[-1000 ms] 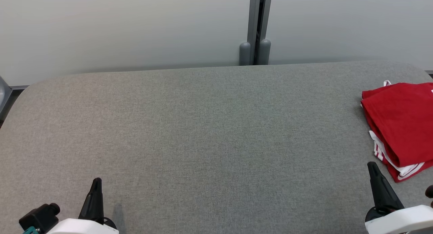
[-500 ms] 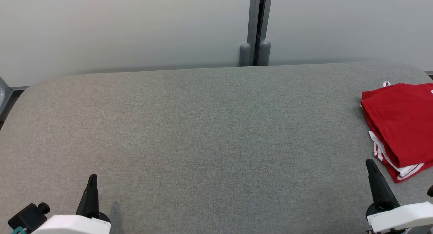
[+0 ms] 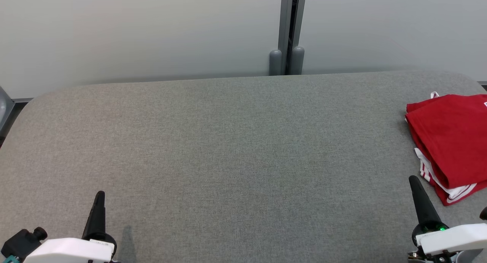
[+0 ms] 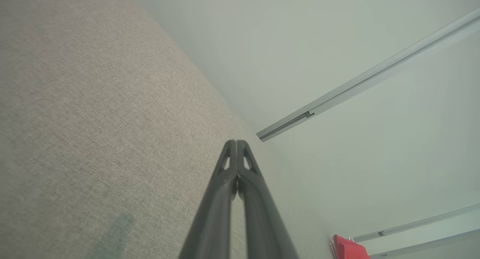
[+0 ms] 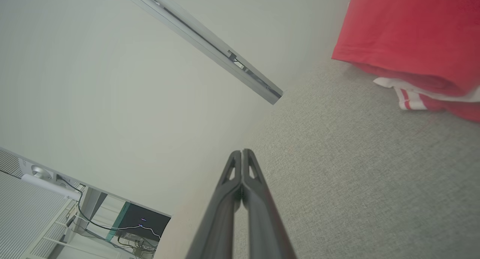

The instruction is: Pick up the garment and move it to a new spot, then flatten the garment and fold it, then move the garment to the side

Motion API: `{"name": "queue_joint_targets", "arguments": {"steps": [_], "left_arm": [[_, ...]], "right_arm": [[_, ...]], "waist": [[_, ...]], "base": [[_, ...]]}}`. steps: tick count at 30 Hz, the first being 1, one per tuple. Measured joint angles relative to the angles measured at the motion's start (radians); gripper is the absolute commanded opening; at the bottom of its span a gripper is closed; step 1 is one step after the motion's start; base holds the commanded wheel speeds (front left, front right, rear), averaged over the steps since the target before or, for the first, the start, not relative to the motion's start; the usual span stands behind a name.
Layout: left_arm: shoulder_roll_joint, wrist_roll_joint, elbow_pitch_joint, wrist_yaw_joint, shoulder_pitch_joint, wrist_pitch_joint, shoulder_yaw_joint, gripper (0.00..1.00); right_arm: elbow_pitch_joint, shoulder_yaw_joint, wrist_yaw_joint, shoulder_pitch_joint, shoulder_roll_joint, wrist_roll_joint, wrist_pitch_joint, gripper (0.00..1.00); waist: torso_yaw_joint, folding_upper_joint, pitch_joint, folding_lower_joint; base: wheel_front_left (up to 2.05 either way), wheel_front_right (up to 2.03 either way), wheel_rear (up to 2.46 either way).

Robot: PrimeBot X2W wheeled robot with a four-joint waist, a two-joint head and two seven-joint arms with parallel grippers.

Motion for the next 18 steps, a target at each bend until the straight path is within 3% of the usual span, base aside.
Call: {"name": "queue_joint_targets", "arguments": {"steps": [18], "left_arm": [[-0.021,-0.166,-0.003,-0.029,-0.019,0.052,0.047,0.0]], "right_arm": [[0.031,0.011,0.0,-0.031,0.005,0.183,0.01,0.0]], "waist": [[0.0,0.0,-0.005,0.0]], "base": [[0.0,0.0,0.0]]}}
